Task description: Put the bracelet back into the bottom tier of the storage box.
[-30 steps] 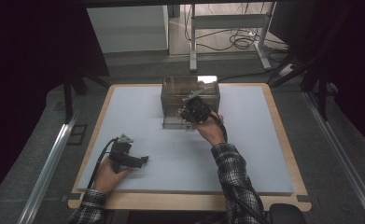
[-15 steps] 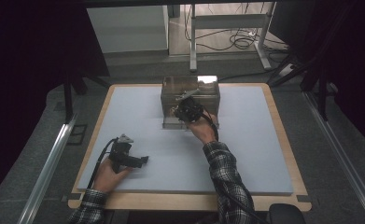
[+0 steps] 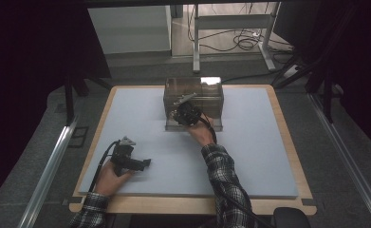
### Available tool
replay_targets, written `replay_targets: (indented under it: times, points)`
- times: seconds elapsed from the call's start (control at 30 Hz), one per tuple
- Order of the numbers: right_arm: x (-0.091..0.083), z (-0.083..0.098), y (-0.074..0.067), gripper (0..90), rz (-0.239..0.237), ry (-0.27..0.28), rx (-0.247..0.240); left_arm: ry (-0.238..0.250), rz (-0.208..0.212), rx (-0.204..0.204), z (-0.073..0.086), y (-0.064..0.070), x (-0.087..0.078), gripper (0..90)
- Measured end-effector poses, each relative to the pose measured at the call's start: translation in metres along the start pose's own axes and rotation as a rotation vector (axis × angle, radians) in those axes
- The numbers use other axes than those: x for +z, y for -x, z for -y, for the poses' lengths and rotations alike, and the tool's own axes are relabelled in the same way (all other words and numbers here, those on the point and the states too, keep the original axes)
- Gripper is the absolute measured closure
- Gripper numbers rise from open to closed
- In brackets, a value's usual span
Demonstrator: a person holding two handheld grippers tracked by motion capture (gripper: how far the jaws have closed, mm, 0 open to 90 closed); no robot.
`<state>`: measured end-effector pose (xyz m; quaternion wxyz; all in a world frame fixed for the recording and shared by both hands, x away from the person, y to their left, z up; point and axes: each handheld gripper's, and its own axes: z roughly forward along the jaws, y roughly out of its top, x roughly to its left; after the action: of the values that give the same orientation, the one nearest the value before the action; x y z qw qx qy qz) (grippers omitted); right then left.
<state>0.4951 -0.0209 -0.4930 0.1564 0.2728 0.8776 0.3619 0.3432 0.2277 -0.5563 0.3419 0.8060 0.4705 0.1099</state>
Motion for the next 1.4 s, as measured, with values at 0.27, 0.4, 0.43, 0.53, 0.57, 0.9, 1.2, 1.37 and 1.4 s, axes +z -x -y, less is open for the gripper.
replay_targets:
  times: [0.27,0.4,0.43,0.53,0.57,0.9,1.2,1.37,1.4]
  points:
    - [0.010,0.007,0.000,79.2,-0.010,-0.026,0.006,0.001,0.000,-0.001,0.000,0.000,0.000,0.0]
    - [0.014,0.009,0.000,76.9,-0.012,-0.037,0.010,0.001,0.000,-0.002,0.000,0.000,0.000,0.0]
    - [0.015,0.009,0.000,75.1,-0.012,-0.035,0.012,0.001,0.000,-0.001,0.000,0.000,0.000,0.0]
    - [0.015,0.008,0.000,71.2,-0.013,-0.027,0.030,0.001,0.000,-0.001,0.000,0.000,0.000,0.0]
    - [0.015,0.007,0.000,70.4,-0.010,-0.027,0.032,0.000,0.001,-0.001,0.000,0.000,0.000,0.0]
    - [0.009,0.006,-0.001,62.2,-0.002,-0.028,0.033,0.001,0.001,-0.001,0.000,0.000,0.000,0.0]
    - [0.003,0.005,-0.004,58.8,-0.014,-0.017,0.033,0.000,0.000,0.000,0.000,0.000,0.000,0.0]
    - [-0.001,0.005,-0.006,57.5,-0.016,-0.006,0.025,0.000,0.000,0.000,0.000,0.000,0.000,0.0]
    - [-0.002,0.005,-0.006,57.2,-0.013,-0.004,0.020,0.000,0.000,0.000,0.000,0.000,0.000,0.0]
